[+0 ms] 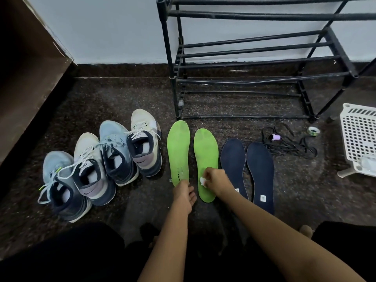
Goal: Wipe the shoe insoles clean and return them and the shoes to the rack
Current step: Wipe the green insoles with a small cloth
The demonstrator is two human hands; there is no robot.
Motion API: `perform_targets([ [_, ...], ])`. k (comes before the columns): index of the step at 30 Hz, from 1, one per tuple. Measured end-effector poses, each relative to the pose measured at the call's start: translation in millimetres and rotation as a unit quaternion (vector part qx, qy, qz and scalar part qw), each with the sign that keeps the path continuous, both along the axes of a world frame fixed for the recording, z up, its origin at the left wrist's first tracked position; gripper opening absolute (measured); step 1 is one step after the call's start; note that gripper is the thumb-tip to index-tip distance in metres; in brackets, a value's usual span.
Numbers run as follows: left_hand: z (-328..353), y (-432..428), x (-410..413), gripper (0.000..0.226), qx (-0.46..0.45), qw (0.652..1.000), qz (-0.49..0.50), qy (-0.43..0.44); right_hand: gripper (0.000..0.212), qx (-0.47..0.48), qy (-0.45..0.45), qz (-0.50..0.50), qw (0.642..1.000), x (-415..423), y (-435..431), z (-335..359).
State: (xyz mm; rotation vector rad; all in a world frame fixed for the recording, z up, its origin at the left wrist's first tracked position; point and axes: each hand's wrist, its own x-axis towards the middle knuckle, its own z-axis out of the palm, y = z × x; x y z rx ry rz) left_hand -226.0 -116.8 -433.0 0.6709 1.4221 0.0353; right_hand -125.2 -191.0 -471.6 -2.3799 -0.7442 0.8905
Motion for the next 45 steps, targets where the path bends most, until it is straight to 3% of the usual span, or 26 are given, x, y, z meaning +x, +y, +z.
perform_targets([
  [2, -5, -5, -5, 0.040, -0.033, 0.999, -0.024, 0.016, 0.009, -0.029, 0.004, 0.014, 0.999, -3, 1, -2],
  [11, -18, -16, -7, 0.049, -0.056, 0.998, -0.042, 0.003, 0.023, -0.149, 0.044, 0.161, 0.975, -7, 3, -6],
  [13, -15, -16, -6, 0.050, -0.047, 0.998, -0.045, -0.003, 0.024, -0.204, 0.048, 0.214, 0.954, -7, 3, 10],
  [15, -10, -14, -5, 0.050, -0.033, 0.998, -0.053, -0.005, 0.008, -0.256, 0.080, 0.251, 0.930, -2, 1, 25],
  [17, -4, -13, -6, 0.049, -0.018, 0.998, -0.060, -0.005, 0.023, -0.308, 0.120, 0.288, 0.899, 5, -3, 30],
  [19, 2, -14, -7, 0.049, -0.006, 0.998, -0.064, -0.004, 0.030, -0.313, 0.094, 0.264, 0.907, 12, -8, 39],
  [22, 17, -18, -9, 0.049, 0.001, 0.998, -0.066, -0.010, 0.034, -0.242, 0.081, 0.148, 0.955, 17, -18, 65],
  [24, 30, -22, -9, 0.048, 0.003, 0.997, -0.070, -0.024, 0.025, -0.203, 0.091, 0.108, 0.969, 18, -29, 80],
  [31, 53, -35, -15, 0.025, 0.043, 0.995, -0.085, -0.031, 0.025, -0.142, 0.039, 0.059, 0.987, 2, -58, 80],
  [37, 32, -39, -42, 0.042, 0.002, 0.997, -0.083, -0.005, 0.031, -0.160, 0.049, 0.065, 0.984, -21, -57, 58],
  [45, -1, -21, -62, 0.041, 0.006, 0.996, -0.084, 0.026, 0.021, -0.081, 0.128, -0.046, 0.987, -31, -46, 36],
])
